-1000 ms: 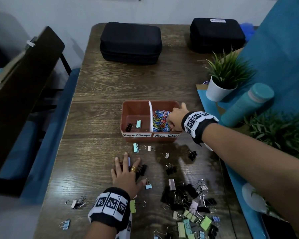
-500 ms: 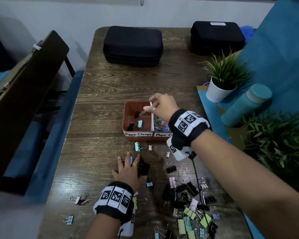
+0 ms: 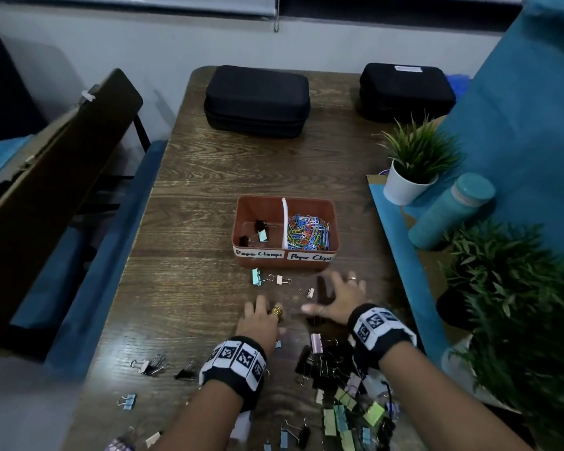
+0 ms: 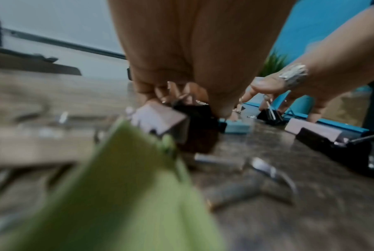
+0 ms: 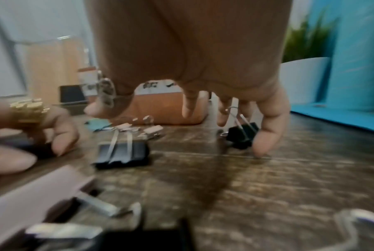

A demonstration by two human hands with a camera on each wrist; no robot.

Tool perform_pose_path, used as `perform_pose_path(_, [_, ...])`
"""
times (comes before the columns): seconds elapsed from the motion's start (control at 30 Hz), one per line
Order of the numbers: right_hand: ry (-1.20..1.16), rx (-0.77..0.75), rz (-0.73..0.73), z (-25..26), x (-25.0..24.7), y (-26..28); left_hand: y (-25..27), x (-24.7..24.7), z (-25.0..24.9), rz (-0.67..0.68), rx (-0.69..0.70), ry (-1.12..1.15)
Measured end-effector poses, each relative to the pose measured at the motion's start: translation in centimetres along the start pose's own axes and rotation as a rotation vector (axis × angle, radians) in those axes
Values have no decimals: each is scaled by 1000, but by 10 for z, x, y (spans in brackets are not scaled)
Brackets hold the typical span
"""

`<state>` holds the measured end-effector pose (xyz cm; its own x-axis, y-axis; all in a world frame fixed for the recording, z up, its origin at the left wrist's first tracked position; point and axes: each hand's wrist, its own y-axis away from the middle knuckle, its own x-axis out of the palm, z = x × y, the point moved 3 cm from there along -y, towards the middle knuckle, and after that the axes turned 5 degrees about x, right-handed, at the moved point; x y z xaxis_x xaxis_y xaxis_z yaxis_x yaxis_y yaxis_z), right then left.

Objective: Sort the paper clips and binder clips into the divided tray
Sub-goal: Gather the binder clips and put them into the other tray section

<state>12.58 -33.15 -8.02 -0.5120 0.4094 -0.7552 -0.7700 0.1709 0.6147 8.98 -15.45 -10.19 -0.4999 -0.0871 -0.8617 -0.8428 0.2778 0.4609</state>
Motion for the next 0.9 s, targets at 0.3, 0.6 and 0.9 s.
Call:
perform_pose_path(0.3, [49, -179, -45, 14, 35, 11, 0, 7, 0, 73, 17, 37])
perform_pose_path(0.6, [118, -269, -74, 16, 40, 13, 8, -84, -11, -414, 105, 431])
perform_pose_path(0.9, [-66, -55, -361, -28, 0, 6, -64, -160, -7, -194, 153, 146])
